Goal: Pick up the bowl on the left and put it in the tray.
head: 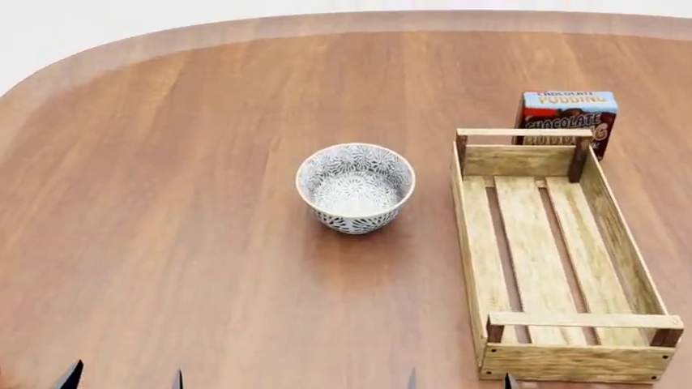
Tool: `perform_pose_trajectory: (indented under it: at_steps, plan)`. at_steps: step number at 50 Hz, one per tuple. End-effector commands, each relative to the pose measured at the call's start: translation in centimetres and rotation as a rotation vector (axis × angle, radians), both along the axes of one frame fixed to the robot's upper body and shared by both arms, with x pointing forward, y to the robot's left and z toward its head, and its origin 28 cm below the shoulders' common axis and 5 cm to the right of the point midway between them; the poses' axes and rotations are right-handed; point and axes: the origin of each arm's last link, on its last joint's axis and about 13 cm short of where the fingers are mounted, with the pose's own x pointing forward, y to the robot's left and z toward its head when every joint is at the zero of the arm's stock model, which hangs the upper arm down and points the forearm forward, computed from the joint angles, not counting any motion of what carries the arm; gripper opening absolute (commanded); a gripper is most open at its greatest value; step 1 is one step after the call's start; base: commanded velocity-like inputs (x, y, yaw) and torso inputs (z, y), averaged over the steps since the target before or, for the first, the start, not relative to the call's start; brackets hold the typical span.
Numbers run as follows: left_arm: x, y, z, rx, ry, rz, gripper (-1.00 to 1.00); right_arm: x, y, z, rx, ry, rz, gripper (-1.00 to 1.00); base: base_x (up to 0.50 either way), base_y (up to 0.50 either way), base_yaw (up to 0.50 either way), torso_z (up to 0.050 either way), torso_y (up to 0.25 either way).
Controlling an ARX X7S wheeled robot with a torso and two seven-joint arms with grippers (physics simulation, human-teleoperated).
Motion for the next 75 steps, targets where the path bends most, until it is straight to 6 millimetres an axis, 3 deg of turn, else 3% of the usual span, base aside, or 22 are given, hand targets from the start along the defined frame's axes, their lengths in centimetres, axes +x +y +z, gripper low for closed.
perform_pose_trajectory:
  at_steps: [1, 34, 39, 40, 41, 42, 47, 53, 60, 66, 75]
  plan:
    - [0.0, 0.0, 0.0, -0.004, -0.004, 0.0, 1.0, 0.0, 0.0, 0.1, 0.003, -0.007, -0.003, 1.0, 0.5, 0.0, 0.0, 0.0, 0.0]
    - [0.5, 0.1, 0.5, 0.031, -0.029, 0.027, 1.0, 0.6, -0.1, 0.4, -0.007, 0.055, -0.03, 1.0, 0.46, 0.0, 0.0, 0.0, 0.0]
    - [1.2, 0.5, 3.3, -0.01, 0.001, 0.029, 1.0, 1.1, -0.4, 3.5, -0.013, 0.06, -0.016, 1.0, 0.0, 0.0, 0.0, 0.0, 0.003]
    - [1.1, 0.5, 5.0, -0.033, -0.018, 0.003, 1.0, 1.4, -0.5, 5.5, -0.026, 0.036, -0.013, 1.0, 0.0, 0.0, 0.0, 0.0, 0.0]
    - [1.1, 0.5, 5.1, -0.033, -0.018, 0.003, 1.0, 1.4, -0.5, 5.5, -0.026, 0.036, -0.013, 1.0, 0.0, 0.0, 0.0, 0.0, 0.0]
    - [1.0, 0.5, 6.9, -0.006, -0.071, -0.002, 1.0, 1.5, -0.7, 7.6, -0.048, 0.01, -0.023, 1.0, 0.0, 0.0, 0.0, 0.0, 0.0]
    - [0.4, 0.6, 12.1, -0.052, -0.136, -0.048, 1.0, 1.4, -1.4, 12.9, -0.018, -0.017, -0.018, 1.0, 0.0, 0.0, 0.0, 0.0, 0.0]
    - [-0.7, 0.7, 16.4, -0.103, -0.167, -0.096, 1.0, 0.9, -1.6, 17.0, -0.041, -0.06, -0.002, 1.0, 0.0, 0.0, 0.0, 0.0, 0.0]
    - [-1.1, 1.2, 20.3, -0.09, -0.279, -0.089, 1.0, 0.5, -2.0, 22.0, -0.075, -0.231, -0.04, 1.0, 0.0, 0.0, 0.0, 0.0, 0.0]
    - [-1.1, 1.7, 21.8, -0.151, -0.361, -0.121, 1.0, 0.7, -2.3, 24.2, -0.085, -0.315, -0.076, 1.0, 0.0, 0.0, 0.0, 0.012, 0.0]
    - [-0.6, 1.8, 21.5, -0.173, -0.327, -0.113, 1.0, 1.0, -2.4, 23.5, -0.08, -0.294, -0.073, 1.0, 0.0, 0.0, 0.0, 0.05, 0.0]
